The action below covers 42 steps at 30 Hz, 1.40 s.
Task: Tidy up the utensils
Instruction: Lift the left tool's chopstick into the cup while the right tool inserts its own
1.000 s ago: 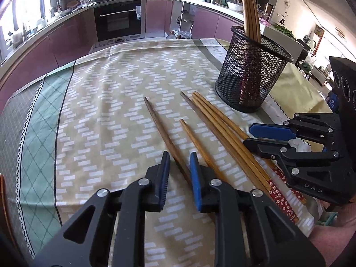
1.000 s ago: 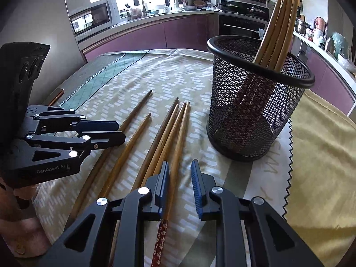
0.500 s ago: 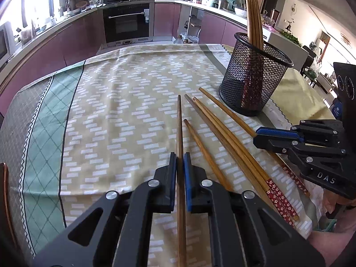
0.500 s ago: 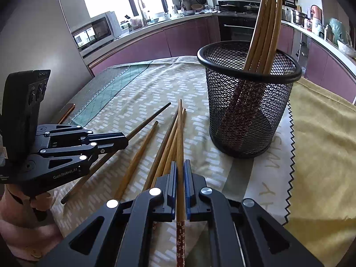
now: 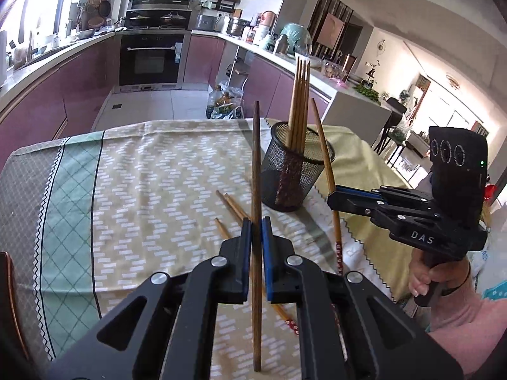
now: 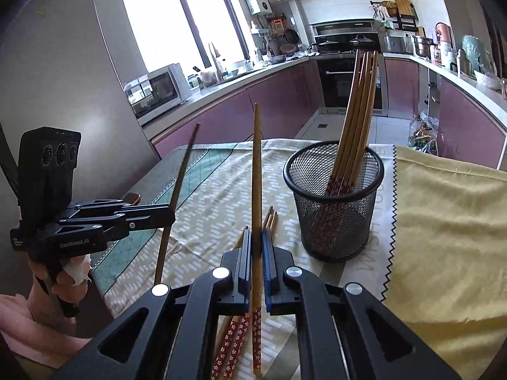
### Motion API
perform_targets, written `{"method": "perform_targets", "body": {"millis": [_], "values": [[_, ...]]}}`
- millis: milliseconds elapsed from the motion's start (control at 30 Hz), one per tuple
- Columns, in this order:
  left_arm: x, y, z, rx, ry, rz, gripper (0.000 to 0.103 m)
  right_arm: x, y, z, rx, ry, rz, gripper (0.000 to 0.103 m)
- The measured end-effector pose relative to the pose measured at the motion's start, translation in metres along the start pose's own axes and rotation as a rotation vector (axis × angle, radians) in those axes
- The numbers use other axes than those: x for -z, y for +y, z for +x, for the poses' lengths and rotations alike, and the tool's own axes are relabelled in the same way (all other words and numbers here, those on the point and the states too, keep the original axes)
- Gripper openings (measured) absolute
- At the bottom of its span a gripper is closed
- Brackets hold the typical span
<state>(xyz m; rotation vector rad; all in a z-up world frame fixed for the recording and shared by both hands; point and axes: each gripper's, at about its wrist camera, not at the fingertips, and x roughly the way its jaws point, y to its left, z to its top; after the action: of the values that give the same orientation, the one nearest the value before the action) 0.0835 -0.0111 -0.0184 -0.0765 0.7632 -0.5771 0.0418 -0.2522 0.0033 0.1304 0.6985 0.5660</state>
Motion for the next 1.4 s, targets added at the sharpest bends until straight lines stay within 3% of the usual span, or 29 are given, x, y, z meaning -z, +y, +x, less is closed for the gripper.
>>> {"method": "perform_targets", "body": {"millis": [367,600,967,1267,1400], "values": [[-0.037,-0.013,-0.042,0.080,-0.133,0.003,0.007,-0.024,-0.011,-0.031,-0.003,-0.127,0.012,0.005],[-0.077,-0.021,-0.038,0.098,-0.196,-0.013,0.007,-0.053,-0.014,-0.047,0.008,-0.196,-0.023,0.006],[-0.135,-0.054,-0.027,0.079,-0.278,0.052,0.007,-0.089,-0.020,-0.070,0.056,-0.300,-0.053,0.005],[-0.145,-0.066,0.002,0.033,-0.252,0.079,0.007,-0.089,-0.037,-0.042,0.109,-0.249,-0.037,0.005],[-0.141,-0.066,0.020,0.021,-0.190,0.088,0.007,-0.085,-0.041,-0.023,0.118,-0.184,-0.032,0.005]]}}
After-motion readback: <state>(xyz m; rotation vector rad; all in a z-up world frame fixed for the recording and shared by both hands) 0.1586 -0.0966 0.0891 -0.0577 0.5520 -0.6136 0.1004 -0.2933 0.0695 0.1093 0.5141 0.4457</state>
